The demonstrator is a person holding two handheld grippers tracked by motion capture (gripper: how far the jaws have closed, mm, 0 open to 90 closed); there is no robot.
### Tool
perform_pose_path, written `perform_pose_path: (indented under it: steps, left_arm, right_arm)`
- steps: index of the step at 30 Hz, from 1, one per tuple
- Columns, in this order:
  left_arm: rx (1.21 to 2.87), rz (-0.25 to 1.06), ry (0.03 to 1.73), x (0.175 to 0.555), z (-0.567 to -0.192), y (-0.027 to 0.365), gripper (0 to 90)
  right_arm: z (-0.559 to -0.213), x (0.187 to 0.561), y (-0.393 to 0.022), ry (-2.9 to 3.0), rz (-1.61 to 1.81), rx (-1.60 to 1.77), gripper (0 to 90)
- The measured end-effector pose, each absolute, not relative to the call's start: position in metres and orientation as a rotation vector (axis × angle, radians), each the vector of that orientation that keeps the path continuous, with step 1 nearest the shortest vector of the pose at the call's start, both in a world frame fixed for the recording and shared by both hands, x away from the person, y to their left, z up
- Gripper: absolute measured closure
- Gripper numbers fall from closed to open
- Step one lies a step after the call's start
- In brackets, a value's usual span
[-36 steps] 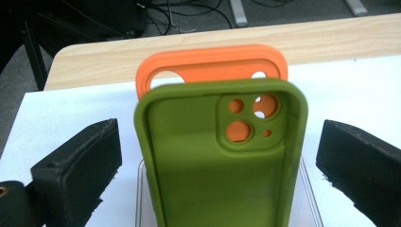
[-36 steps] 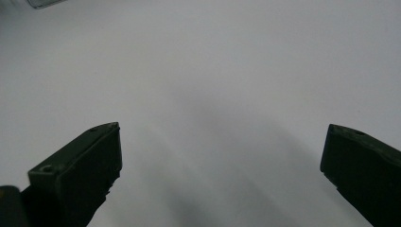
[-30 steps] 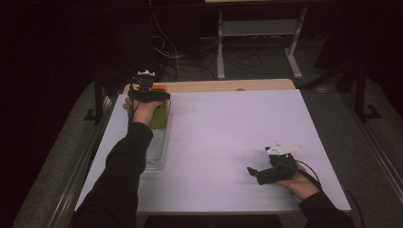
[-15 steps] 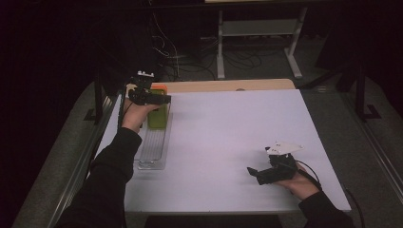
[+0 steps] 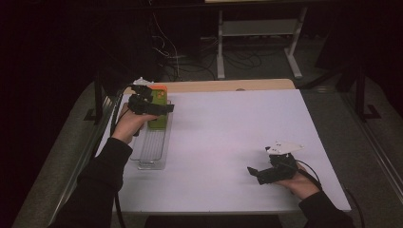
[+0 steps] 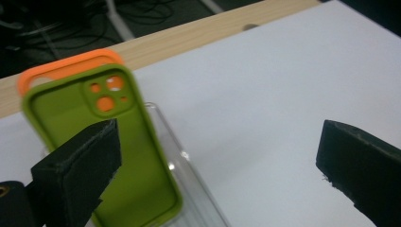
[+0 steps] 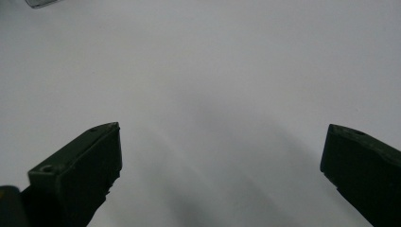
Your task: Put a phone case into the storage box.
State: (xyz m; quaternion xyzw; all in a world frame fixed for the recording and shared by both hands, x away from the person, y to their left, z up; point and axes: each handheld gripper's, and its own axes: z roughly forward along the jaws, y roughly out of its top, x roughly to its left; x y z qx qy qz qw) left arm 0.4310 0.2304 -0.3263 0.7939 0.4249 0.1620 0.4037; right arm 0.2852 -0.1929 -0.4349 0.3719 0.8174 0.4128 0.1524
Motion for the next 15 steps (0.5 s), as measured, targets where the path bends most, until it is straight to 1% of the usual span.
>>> perform_pose_path:
  steps: [8,15]
  left_arm:
    - [2.023,0.405,0.948,0.410,-0.325,0.230,0.4]
    - [2.019,0.392,0.880,0.395,-0.326,0.230,0.4]
  right_arm:
    - [-0.434,0.286,-0.194,2.354,1.177,1.054,0.0]
    - [-0.434,0.286,-0.193,2.357,1.174,1.054,0.0]
